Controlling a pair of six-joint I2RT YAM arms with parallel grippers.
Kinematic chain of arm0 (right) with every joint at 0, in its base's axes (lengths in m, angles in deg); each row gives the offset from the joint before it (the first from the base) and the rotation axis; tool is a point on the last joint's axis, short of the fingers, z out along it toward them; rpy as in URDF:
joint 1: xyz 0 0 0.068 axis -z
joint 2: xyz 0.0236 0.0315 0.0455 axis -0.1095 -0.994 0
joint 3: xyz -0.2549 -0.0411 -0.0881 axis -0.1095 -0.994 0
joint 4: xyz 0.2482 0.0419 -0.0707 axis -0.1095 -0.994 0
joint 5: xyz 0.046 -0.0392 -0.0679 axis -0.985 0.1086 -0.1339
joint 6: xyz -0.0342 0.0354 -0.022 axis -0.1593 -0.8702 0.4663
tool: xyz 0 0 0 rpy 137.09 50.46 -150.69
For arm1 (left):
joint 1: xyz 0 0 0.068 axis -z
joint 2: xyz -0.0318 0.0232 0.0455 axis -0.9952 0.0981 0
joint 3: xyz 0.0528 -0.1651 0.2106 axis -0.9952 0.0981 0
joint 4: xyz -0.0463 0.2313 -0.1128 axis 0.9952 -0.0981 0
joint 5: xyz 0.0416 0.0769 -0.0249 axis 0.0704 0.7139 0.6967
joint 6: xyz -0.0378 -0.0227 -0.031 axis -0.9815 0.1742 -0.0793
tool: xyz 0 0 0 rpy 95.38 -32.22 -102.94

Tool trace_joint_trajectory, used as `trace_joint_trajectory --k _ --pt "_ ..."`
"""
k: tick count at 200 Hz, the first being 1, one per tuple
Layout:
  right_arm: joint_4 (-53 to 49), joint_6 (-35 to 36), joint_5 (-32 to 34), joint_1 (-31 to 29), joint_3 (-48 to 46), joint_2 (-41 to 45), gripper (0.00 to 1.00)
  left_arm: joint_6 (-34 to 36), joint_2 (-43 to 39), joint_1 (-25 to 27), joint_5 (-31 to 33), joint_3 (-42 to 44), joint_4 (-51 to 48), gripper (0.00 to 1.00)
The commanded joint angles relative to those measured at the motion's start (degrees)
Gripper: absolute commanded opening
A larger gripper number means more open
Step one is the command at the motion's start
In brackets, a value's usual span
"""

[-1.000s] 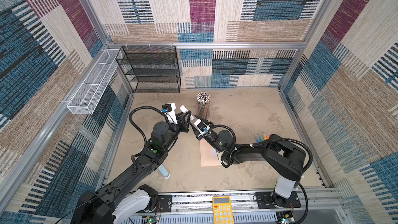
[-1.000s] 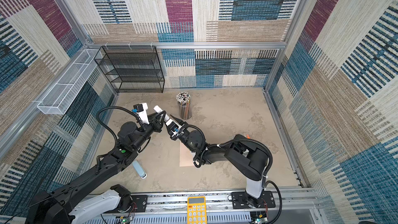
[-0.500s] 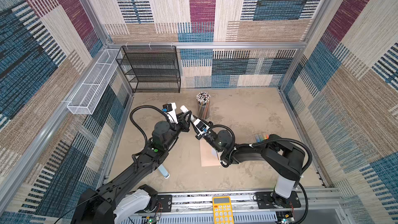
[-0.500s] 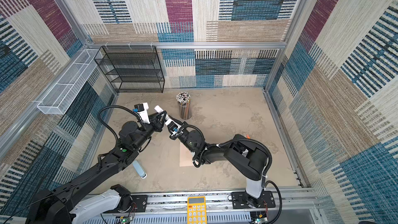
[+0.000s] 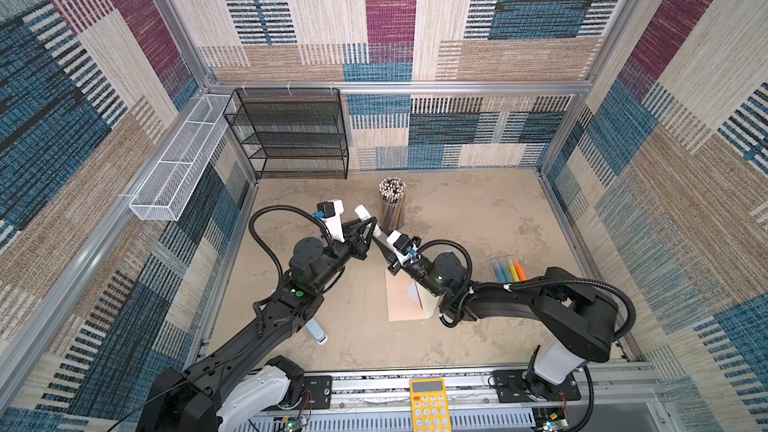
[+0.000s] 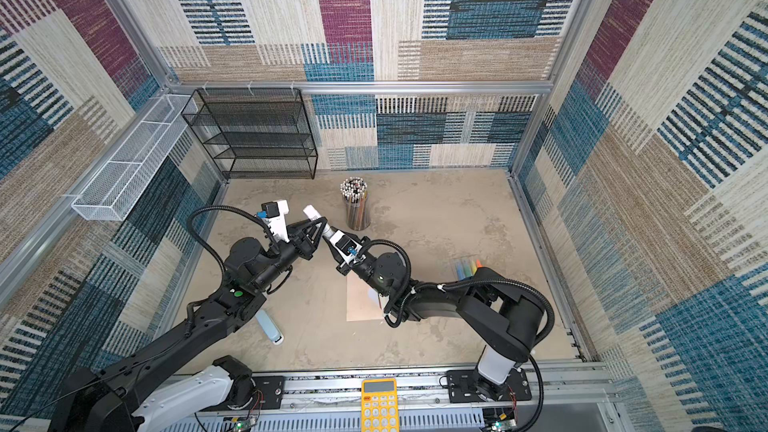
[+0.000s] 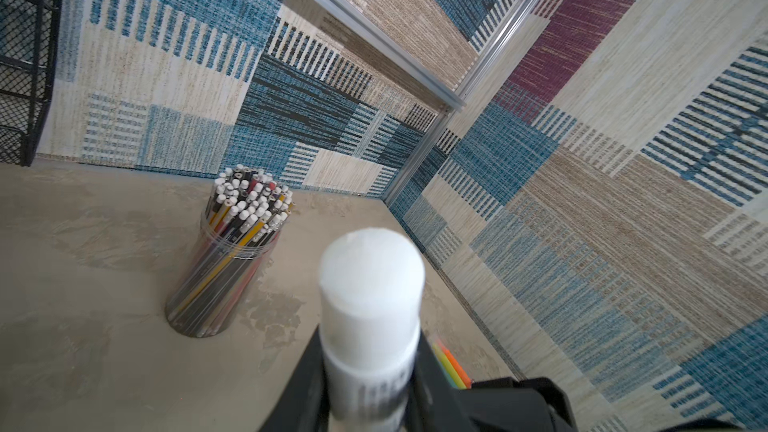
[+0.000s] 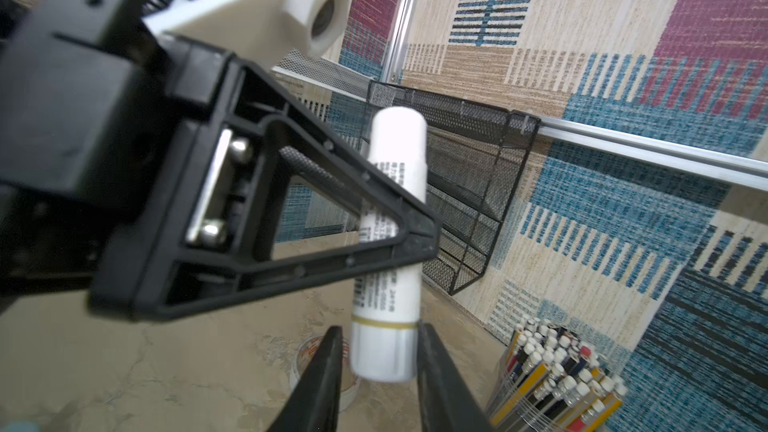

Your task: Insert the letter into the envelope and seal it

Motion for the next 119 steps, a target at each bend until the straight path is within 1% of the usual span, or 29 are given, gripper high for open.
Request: trace_joint_trajectory --k 1,28,54,97,119 --pt "1.04 -1.67 -7.81 -0.37 -2.06 3.37 0.54 -4.3 -0.92 -0.63 -6.31 0.41 3.7 0.0" --pt "-0.12 -0.1 -6.59 -0.36 -5.76 9.26 0.61 -11.88 -2.25 -2.09 -10.21 -0.62 3.37 0.0" --pt "-0.06 0.14 -5.02 -0.42 -8.7 13.54 0.64 -18.57 -1.5 -2.65 -11.65 -1.11 5.18 0.0" --pt "3.42 -1.93 -3.94 -0.43 -10.38 14.4 0.66 -29.93 5.44 -2.85 -17.06 -3.8 11.08 0.0" --pt "6.2 -2.61 -2.77 -0.4 -10.39 13.54 0.67 -32.53 8.38 -2.85 -19.88 -5.83 11.35 0.0"
